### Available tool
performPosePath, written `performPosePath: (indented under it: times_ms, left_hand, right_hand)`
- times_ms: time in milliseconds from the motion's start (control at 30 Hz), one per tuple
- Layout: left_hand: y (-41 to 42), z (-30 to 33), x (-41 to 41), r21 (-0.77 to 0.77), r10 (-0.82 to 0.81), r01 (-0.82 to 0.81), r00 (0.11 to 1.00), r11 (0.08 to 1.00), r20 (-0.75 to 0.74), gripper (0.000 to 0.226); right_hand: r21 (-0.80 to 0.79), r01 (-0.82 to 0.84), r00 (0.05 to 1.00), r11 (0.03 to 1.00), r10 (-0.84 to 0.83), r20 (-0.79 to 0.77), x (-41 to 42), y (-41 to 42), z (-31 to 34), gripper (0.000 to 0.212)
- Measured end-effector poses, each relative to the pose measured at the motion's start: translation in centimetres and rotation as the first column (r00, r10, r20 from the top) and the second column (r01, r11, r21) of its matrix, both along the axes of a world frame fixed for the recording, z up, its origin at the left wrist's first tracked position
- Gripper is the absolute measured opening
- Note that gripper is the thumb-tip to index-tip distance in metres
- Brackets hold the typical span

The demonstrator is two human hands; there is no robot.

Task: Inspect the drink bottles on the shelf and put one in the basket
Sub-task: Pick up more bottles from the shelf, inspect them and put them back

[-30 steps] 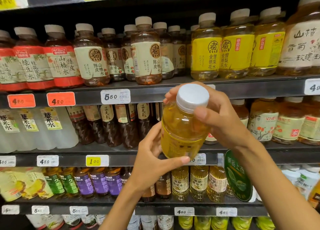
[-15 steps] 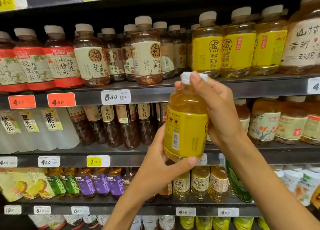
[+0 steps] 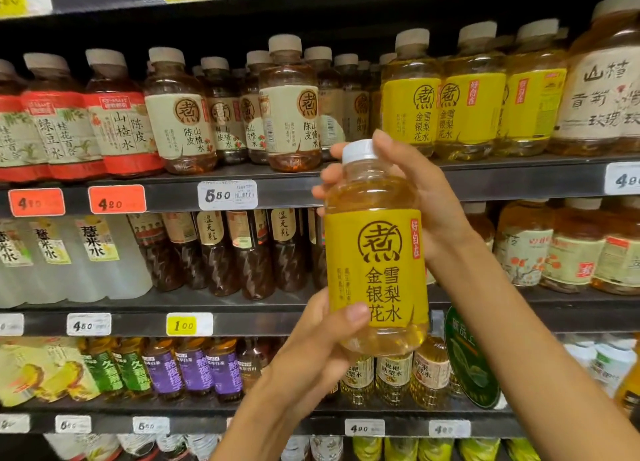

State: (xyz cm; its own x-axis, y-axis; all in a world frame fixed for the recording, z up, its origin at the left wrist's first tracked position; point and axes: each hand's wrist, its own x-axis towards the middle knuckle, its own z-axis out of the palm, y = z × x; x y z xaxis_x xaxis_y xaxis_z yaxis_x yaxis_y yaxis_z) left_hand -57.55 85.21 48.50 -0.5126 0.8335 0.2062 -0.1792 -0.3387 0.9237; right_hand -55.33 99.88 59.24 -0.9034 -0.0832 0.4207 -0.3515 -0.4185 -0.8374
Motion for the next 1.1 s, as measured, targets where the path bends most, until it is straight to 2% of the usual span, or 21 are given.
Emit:
performPosePath:
  times_ms: [133, 233, 300, 333, 433, 533, 600, 667, 733, 800, 933, 1100]
  left_hand:
    - [-0.6, 0.6, -1.4, 0.027, -0.053, 0.053, 0.998, 0.998, 0.016, 0.103]
    - [-1.1, 1.6, -2.1, -0.020, -0.002, -0.002, 0.974, 1.000, -0.227, 0.092]
    - [-0.8, 1.8, -1.7, -0.075, 0.088, -0.125, 0.923, 0.989, -0.375, 0.088]
    - [-0.5, 1.6, -1.3, -0.083, 0.138, -0.186, 0.906, 0.979, -0.401, 0.088]
    - [0.3, 0.8, -0.3, -0.065, 0.205, -0.236, 0.927, 0.970, -0.315, 0.079]
    - [0.4, 1.0, -0.2, -0.016, 0.144, -0.148, 0.981, 0.989, -0.133, 0.084]
    - [0.2, 1.5, -0.2, 0.070, 0.039, -0.041, 0.999, 0.997, 0.021, 0.089]
    - [0.3, 2.0, 0.1, 0.184, -0.127, 0.101, 0.983, 0.978, 0.133, 0.077]
    - [0.6, 2.5, 0.8, 0.286, -0.305, 0.247, 0.936, 0.926, 0.178, 0.065]
    - [0.8, 2.7, 1.4, 0.318, -0.376, 0.297, 0.899, 0.900, 0.224, 0.066]
    - [0.6, 2.3, 0.8, 0.274, -0.372, 0.305, 0.896, 0.912, 0.241, 0.074]
    - [-0.1, 2.3, -0.3, 0.114, -0.123, 0.117, 0.991, 0.987, 0.049, 0.058]
  right_hand:
    - [0.089, 0.170, 0.985, 0.981, -0.170, -0.014, 0.1, 0.3, 0.2, 0.030]
    - [0.171, 0.378, 0.926, 0.910, -0.375, -0.052, 0.2, 0.4, 0.2, 0.024]
    - [0.168, 0.436, 0.899, 0.884, -0.436, -0.038, 0.1, 0.0, 0.0, 0.022]
    - [0.173, 0.451, 0.891, 0.876, -0.454, -0.020, 0.0, -0.2, 0.0, 0.022]
    - [0.268, 0.454, 0.881, 0.850, -0.473, 0.011, 0.1, -0.2, 0.2, 0.027]
    - [0.313, 0.370, 0.916, 0.875, -0.399, 0.034, 0.3, 0.7, 0.8, 0.034]
    - [0.273, 0.283, 0.949, 0.920, -0.310, 0.063, 0.3, 1.2, 1.2, 0.038]
    - [0.189, 0.183, 0.972, 0.965, -0.207, 0.115, 0.2, 1.3, 1.2, 0.037]
    - [0.076, 0.082, 0.983, 0.994, -0.093, 0.159, -0.1, 0.9, 0.9, 0.036]
    - [-0.012, 0.038, 0.987, 0.999, -0.036, 0.158, -0.1, 0.4, 0.6, 0.034]
    - [0.012, 0.151, 0.982, 0.988, -0.152, 0.109, 0.3, 0.5, 0.8, 0.027]
    - [0.158, 0.328, 0.941, 0.931, -0.336, 0.028, 1.0, 1.0, 1.5, 0.017]
